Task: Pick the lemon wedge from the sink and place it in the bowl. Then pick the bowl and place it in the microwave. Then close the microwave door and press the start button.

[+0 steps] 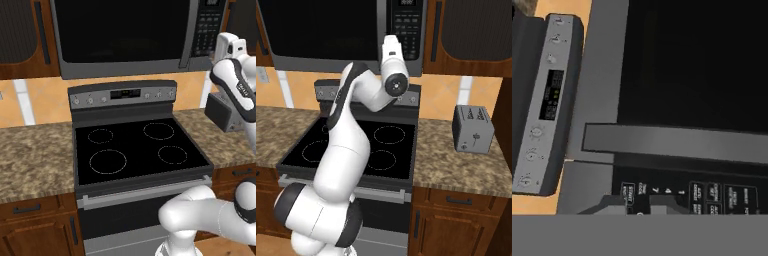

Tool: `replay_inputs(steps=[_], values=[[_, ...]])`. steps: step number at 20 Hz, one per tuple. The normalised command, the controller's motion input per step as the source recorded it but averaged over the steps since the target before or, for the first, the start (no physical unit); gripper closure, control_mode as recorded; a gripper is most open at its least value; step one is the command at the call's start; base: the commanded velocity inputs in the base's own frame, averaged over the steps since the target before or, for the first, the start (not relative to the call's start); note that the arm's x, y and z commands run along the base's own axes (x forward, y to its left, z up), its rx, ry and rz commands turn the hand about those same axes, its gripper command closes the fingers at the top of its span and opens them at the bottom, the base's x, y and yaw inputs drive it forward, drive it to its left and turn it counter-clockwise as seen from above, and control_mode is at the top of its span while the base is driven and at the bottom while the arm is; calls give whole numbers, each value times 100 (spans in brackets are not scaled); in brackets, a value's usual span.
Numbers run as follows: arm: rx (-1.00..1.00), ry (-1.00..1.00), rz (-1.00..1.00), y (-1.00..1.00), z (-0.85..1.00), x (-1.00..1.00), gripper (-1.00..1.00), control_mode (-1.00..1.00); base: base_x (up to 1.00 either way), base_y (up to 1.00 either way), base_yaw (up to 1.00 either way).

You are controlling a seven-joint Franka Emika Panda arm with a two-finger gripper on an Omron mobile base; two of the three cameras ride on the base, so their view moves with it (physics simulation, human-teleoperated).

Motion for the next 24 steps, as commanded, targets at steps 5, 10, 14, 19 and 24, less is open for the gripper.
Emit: replay_inputs(steps=[5, 10, 14, 19, 24], values=[[15, -2, 1, -1, -1, 49, 100, -100, 0, 0, 0], [7, -5, 0, -4, -5, 56, 100, -100, 0, 0, 0], [3, -3, 0, -7, -14, 51, 100, -100, 0, 0, 0], [1, -2, 0, -6, -13, 60, 100, -100, 0, 0, 0], [0, -3, 0, -20, -13, 50, 100, -100, 0, 0, 0]])
